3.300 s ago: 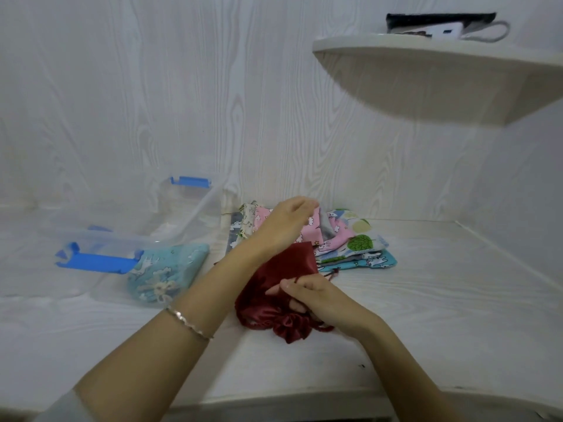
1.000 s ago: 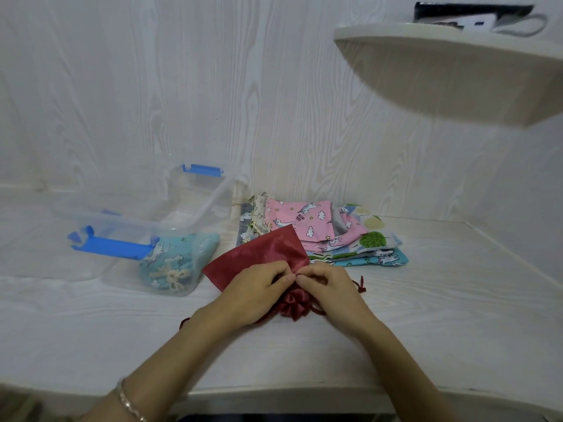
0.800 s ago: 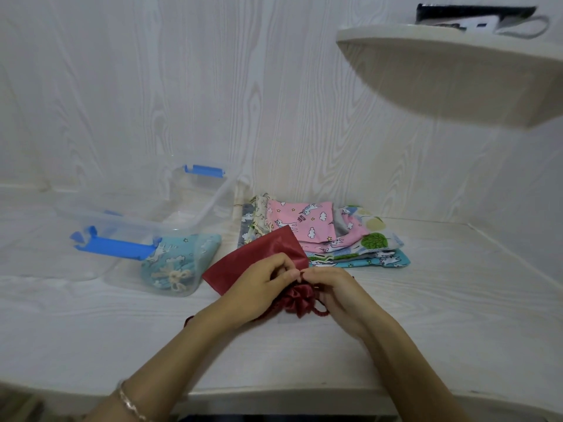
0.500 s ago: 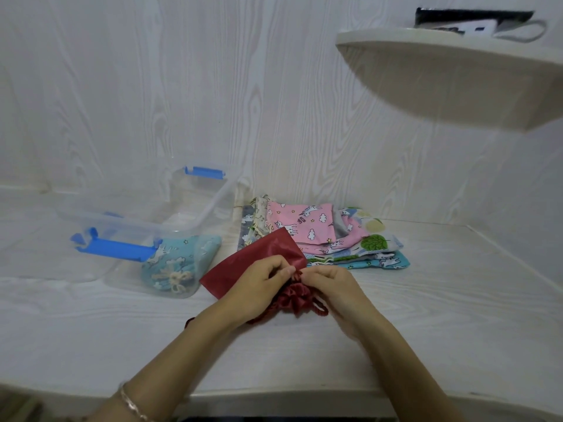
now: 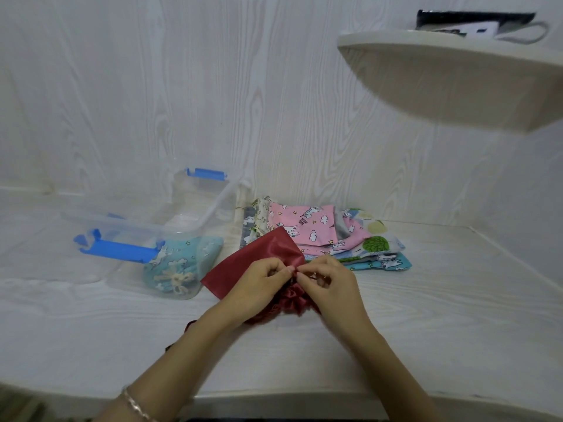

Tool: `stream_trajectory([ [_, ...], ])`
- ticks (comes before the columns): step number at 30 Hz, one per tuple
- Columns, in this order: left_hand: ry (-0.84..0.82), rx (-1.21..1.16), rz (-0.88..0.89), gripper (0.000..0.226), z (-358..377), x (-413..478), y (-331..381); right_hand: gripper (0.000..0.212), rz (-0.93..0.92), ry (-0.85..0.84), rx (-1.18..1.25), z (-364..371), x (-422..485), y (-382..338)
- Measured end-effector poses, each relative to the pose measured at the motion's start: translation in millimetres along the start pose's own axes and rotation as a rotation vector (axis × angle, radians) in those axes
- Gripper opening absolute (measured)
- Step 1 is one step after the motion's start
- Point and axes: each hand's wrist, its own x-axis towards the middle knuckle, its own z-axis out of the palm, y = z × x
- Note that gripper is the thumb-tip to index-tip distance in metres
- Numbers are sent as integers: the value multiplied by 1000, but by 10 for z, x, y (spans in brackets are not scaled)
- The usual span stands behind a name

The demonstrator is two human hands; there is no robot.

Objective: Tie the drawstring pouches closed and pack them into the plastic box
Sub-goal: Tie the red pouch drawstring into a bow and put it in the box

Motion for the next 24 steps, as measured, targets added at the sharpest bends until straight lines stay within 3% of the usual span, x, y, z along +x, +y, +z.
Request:
stream_trajectory([
  [3,-3,-37,-22,33,14,0,4,17,18,56,38,-6,-8,-7],
  [13,-7,-89,-58,35,24,-12,59,5,14,5,51,-9,-17,5],
  [15,-25,-69,-47,36,2,-20,64,15,105,-25,117,-43,16,35],
  [19,-32,-58,-26,20,-67,-32,20,34,367,-95,486,-146,43,63],
  [24,-28,99,28,13,-144,-83,-19,33,396,-92,406,-194,26,164],
])
